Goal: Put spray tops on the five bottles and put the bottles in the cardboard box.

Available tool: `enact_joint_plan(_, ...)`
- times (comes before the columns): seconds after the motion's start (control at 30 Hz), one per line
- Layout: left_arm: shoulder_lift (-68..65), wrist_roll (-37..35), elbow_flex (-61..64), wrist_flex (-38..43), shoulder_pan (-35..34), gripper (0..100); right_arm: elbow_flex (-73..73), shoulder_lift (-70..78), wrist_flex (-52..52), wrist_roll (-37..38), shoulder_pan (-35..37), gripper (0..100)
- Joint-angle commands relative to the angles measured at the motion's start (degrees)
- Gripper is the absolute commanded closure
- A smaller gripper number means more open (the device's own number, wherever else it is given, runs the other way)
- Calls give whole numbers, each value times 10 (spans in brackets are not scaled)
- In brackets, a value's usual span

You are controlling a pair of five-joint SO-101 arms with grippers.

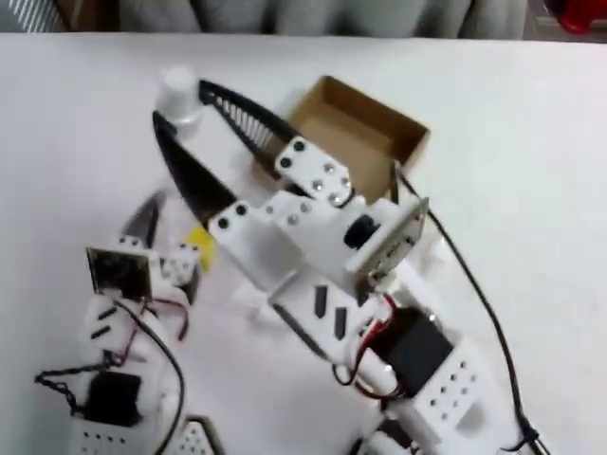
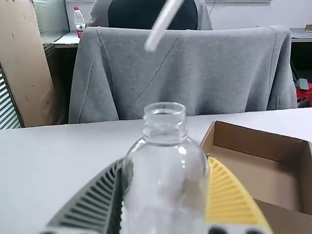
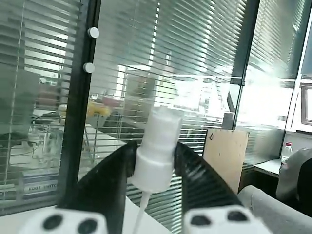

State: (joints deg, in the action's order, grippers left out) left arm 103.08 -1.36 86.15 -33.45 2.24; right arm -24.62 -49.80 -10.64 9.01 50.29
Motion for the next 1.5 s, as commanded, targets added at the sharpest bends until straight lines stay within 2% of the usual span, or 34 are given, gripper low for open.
enact_joint_plan(0.0, 12, -1, -4, 17, 3, 980, 10, 7, 3, -1, 0, 984)
enact_joint_plan(0.1, 12, -1, -4, 16, 3, 980, 12, 35, 7, -1, -31, 984)
enact_joint_plan(0.3, 12, -1, -4, 15, 3, 980, 12, 110, 100, -4, -96, 984)
enact_joint_plan(0.5, 12, -1, 24, 45, 3, 980, 11, 102, 94, -4, -96, 984)
enact_joint_plan(0.6, 12, -1, 40, 67, 3, 980, 13, 72, 57, -4, -95, 984)
enact_joint_plan(1.03, 12, -1, 42, 68, 3, 980, 41, 57, -44, -4, -71, 984)
enact_joint_plan(1.3, 12, -1, 43, 68, 3, 980, 52, 90, -47, -10, -71, 984)
enact_joint_plan(1.47, 12, -1, 43, 68, 3, 980, 53, 84, -30, -50, -71, 984)
